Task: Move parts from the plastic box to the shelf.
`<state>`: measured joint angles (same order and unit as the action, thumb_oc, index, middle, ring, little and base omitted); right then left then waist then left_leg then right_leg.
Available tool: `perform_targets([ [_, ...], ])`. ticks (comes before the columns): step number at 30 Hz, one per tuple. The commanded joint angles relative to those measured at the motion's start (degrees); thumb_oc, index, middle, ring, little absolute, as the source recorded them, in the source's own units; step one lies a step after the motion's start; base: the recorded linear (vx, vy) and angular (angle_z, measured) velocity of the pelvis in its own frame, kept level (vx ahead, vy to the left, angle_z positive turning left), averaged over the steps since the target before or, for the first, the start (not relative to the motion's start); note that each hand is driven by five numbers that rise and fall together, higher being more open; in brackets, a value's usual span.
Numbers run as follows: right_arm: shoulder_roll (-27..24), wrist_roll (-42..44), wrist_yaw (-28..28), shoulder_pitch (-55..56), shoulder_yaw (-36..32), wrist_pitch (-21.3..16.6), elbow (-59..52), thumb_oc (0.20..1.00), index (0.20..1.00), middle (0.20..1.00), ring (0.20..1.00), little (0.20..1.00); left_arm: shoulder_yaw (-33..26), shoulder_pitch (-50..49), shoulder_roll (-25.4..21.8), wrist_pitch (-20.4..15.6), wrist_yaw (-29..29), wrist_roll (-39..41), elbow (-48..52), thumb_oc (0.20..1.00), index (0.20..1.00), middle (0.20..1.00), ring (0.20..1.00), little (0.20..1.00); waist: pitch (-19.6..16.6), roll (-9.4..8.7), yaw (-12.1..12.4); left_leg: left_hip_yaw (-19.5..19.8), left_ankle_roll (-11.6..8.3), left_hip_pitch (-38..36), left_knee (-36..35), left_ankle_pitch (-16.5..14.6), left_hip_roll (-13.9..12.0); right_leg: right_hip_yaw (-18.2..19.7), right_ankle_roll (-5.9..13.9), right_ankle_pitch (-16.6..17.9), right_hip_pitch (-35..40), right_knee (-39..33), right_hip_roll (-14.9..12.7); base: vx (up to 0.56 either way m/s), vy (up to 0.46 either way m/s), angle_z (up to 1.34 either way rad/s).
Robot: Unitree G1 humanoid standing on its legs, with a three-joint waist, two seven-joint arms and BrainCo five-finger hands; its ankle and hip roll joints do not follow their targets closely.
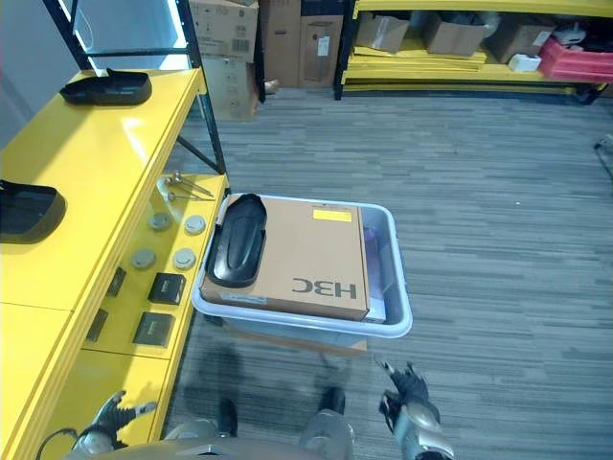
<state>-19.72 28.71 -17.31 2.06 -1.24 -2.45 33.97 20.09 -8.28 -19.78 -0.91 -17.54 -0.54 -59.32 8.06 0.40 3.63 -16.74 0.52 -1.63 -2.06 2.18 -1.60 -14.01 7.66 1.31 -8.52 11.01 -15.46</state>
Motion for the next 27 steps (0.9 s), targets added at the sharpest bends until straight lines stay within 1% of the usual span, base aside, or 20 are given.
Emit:
perform_targets([
  [1,-6.6,-5.3,-5.8,-4.6,-5.9,-4.5,-6.3,1.000,1.000,1.000,1.000,1.000,-2.8,0.3,-0.2,-2.4,-2.4,2.1,-2.2,1.000,1.000,1.000,1.000,1.000,-0.3,0.34,1.4,5.7,-1.13,2.4,2.3,-3.1,-2.3,-0.8,4.85,-1.2,3.7,0.6,-1.1,-0.03,0.037,-0.10],
  [2,-6.8,-5.6,-5.8,-4.6,-6.2,-4.7,-7.0,1.000,1.000,1.000,1.000,1.000,-2.9,0.3,-0.2,-2.3,-2.2,2.7,-2.5,1.000,1.000,1.000,1.000,1.000,-0.3,0.30,1.5,5.7,-1.11,2.4,2.3,-3.1,-2.3,-1.0,4.90,-1.1,3.8,0.5,-1.2,-0.02,0.037,-0.06],
  [3,-9.9,-10.0,-5.5,-6.0,-9.7,2.2,-20.0,1.000,1.000,1.000,1.000,1.000,-5.2,-0.5,0.4,-1.8,-0.4,2.9,-4.7,1.000,1.000,1.000,1.000,1.000,-0.6,-0.33,2.5,6.4,-0.84,3.0,1.6,-3.2,-1.9,-1.6,5.38,-0.4,3.8,-0.5,-1.7,-0.01,0.030,-0.07],
  [4,-10.1,-10.4,-4.9,-6.1,-9.9,2.5,-20.7,1.000,1.000,1.000,1.000,1.000,-5.3,-0.5,0.5,-1.5,-0.2,2.7,-4.9,1.000,1.000,1.000,1.000,1.000,-0.6,-0.39,2.6,6.5,-0.81,3.1,1.6,-3.2,-1.9,-1.7,5.41,-0.3,3.8,-0.5,-1.8,-0.01,0.023,0.04],
  [7,-12.6,-10.0,-3.2,-8.4,-9.0,9.6,-27.1,1.000,1.000,1.000,1.000,1.000,-5.8,-1.4,1.5,-1.4,0.5,-0.5,-6.6,1.000,1.000,1.000,1.000,1.000,-0.9,-0.92,4.1,7.4,-0.89,3.4,0.9,-3.0,-1.8,-2.6,5.52,-0.2,4.1,-1.1,-2.2,0.03,0.004,0.17],
  [8,-13.5,-9.7,-2.0,-10.1,-7.8,12.3,-27.9,1.000,1.000,1.000,1.000,1.000,-5.3,-1.9,2.1,-1.0,0.4,-1.3,-7.0,1.000,1.000,1.000,1.000,1.000,-0.9,-1.06,5.0,7.8,-0.98,3.4,0.6,-2.8,-1.8,-3.2,5.43,-0.3,4.4,-1.4,-2.3,0.05,0.017,0.08],
  [10,-14.0,-11.0,-0.9,-12.0,-6.2,13.9,-27.2,1.000,1.000,1.000,1.000,1.000,-4.9,-2.4,2.5,-0.4,0.4,-1.7,-7.2,1.000,1.000,1.000,1.000,1.000,-1.0,-1.07,5.9,8.3,-1.03,3.4,0.3,-2.7,-1.8,-3.8,5.31,-0.5,4.8,-1.6,-2.4,0.04,0.021,0.17],
  [11,-14.5,-11.2,0.3,-13.6,-4.7,15.9,-26.7,1.000,1.000,1.000,1.000,1.000,-4.6,-2.8,2.7,0.1,0.8,-1.9,-7.4,1.000,1.000,1.000,1.000,1.000,-1.1,-1.16,6.8,8.7,-1.08,3.4,0.0,-2.5,-1.8,-4.4,5.22,-0.6,5.2,-1.9,-2.5,0.05,0.026,0.28],
  [12,-14.5,-13.0,2.2,-17.2,-1.3,19.7,-25.1,1.000,1.000,1.000,1.000,1.000,-4.4,-3.4,2.9,0.4,0.9,-2.6,-7.9,1.000,1.000,1.000,1.000,1.000,-1.2,-1.45,8.5,9.6,-1.26,3.8,0.0,-2.2,-1.9,-5.5,4.88,-0.8,5.5,-2.2,-2.5,0.05,0.028,0.36],
  [13,-14.4,-12.1,2.7,-19.1,0.8,20.6,-23.0,1.000,1.000,1.000,1.000,1.000,-4.2,-3.4,3.0,0.3,0.7,-3.3,-8.4,1.000,1.000,1.000,1.000,1.000,-1.1,-1.53,9.6,10.1,-1.33,4.2,0.0,-2.0,-1.9,-6.2,4.68,-0.9,5.6,-2.1,-2.6,0.02,0.045,0.47],
  [14,-13.4,-12.5,1.8,-23.3,4.3,22.9,-19.2,1.000,1.000,1.000,1.000,1.000,-3.5,-3.3,3.0,-0.1,0.8,-3.5,-9.4,1.000,1.000,1.000,1.000,1.000,-0.7,-1.65,11.4,11.2,-1.60,5.1,0.4,-1.7,-2.0,-7.3,4.25,-1.3,5.6,-2.1,-2.8,-0.01,0.041,0.49],
  [15,-13.3,-12.3,1.4,-24.4,5.3,23.0,-17.5,1.000,1.000,1.000,1.000,1.000,-3.4,-3.2,2.9,-0.4,0.9,-3.8,-9.6,1.000,1.000,1.000,1.000,1.000,-0.6,-1.63,12.0,11.5,-1.65,5.4,0.5,-1.7,-2.0,-7.6,4.15,-1.4,5.6,-2.2,-2.8,-0.05,0.048,0.54],
  [16,-12.8,-10.4,0.2,-27.1,7.6,22.0,-12.9,1.000,1.000,1.000,1.000,1.000,-2.9,-2.8,2.7,-1.0,1.3,-4.4,-10.2,1.000,1.000,1.000,1.000,1.000,-0.2,-1.56,13.5,12.4,-1.74,6.3,0.8,-1.5,-2.0,-8.3,3.87,-1.6,5.3,-2.1,-3.0,-0.08,0.042,0.46],
  [18,-11.9,-9.7,-0.2,-31.3,10.6,20.5,-4.7,1.000,1.000,1.000,1.000,1.000,-1.9,-1.9,2.4,-1.7,1.7,-4.2,-10.7,1.000,1.000,1.000,1.000,1.000,0.8,-1.23,15.6,14.1,-1.97,7.8,1.2,-1.2,-1.8,-9.3,3.48,-1.9,4.8,-1.7,-3.3,-0.09,0.060,0.74],
  [19,-11.7,-7.9,-0.7,-32.3,11.3,19.6,-2.2,1.000,1.000,1.000,1.000,1.000,-1.6,-1.6,2.3,-1.9,1.9,-4.2,-10.9,1.000,1.000,1.000,1.000,1.000,1.0,-1.08,16.3,14.6,-1.97,8.1,1.3,-1.0,-1.7,-9.6,3.35,-2.0,4.7,-1.7,-3.4,-0.07,0.062,0.83],
  [20,-11.1,-5.3,-1.2,-33.7,11.9,18.2,1.7,1.000,1.000,1.000,1.000,1.000,-1.0,-1.2,2.2,-2.3,2.1,-4.1,-11.2,1.000,1.000,1.000,1.000,1.000,1.4,-0.84,17.3,15.3,-2.04,8.6,1.4,-0.9,-1.6,-10.1,3.19,-2.0,4.6,-1.6,-3.6,-0.07,0.081,0.55],
  [22,-10.5,-0.6,-2.7,-36.9,12.2,14.0,12.0,1.000,1.000,1.000,1.000,1.000,0.3,-0.1,2.0,-3.5,3.2,-3.5,-11.5,1.000,1.000,1.000,1.000,1.000,2.5,-0.12,19.6,17.3,-2.05,10.5,1.9,-0.6,-0.9,-11.3,3.03,-2.2,4.0,-1.0,-4.4,-0.08,0.106,0.38],
  [23,-10.6,-0.1,-3.9,-38.1,12.0,13.3,14.8,1.000,1.000,1.000,1.000,1.000,0.8,0.1,1.6,-4.1,3.8,-3.0,-11.4,1.000,1.000,1.000,1.000,1.000,2.9,0.03,20.3,18.2,-2.36,10.5,1.8,-1.6,-0.6,-10.9,3.53,-3.5,4.0,-0.4,-4.6,-0.06,0.093,0.65],
  [25,-11.4,0.7,-5.7,-39.6,11.7,12.3,18.9,1.000,1.000,1.000,1.000,1.000,1.5,0.2,1.7,-4.7,4.4,-2.2,-11.0,1.000,1.000,1.000,1.000,1.000,3.8,0.61,21.3,19.0,-2.21,11.6,2.4,-1.6,0.0,-11.3,3.42,-3.8,3.3,0.5,-5.1,-0.05,0.089,0.51],
  [27,-12.3,-0.8,-6.8,-39.8,11.8,11.6,20.4,1.000,1.000,1.000,1.000,1.000,1.7,-0.1,1.6,-5.2,5.0,-1.1,-10.6,1.000,1.000,1.000,1.000,1.000,4.4,0.85,21.7,19.6,-2.09,12.4,3.0,-1.7,0.6,-11.3,3.41,-4.0,2.7,1.2,-5.4,-0.04,0.085,0.16],
])
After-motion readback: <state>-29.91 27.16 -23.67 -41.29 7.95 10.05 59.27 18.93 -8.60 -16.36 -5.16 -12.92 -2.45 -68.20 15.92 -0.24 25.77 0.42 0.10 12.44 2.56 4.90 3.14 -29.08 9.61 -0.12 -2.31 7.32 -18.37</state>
